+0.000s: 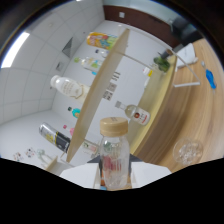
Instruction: Make me a cup of Mount Fuji.
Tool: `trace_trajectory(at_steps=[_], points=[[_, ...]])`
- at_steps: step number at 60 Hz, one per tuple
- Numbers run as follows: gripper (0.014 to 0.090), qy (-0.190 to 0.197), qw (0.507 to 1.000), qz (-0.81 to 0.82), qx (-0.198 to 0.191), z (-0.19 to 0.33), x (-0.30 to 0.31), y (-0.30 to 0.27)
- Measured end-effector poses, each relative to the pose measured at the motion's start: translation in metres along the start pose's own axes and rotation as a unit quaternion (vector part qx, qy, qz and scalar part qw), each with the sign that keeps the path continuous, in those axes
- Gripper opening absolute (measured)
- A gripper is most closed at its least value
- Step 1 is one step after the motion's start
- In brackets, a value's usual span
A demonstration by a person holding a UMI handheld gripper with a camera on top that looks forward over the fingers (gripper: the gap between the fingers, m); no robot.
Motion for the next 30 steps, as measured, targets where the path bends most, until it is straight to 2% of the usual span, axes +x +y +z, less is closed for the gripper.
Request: trace_trajectory(at_steps=[8,19,30], points=[[0.0410,0.029,0.977,-0.212,0.019,0.004,-0.015,-0.002],[0.0408,0.083,0.918,-0.387,-0.026,0.023,0.029,0.041],[0.0410,0.112,0.888,-0.441,-0.069,0.035,0.079,0.080]])
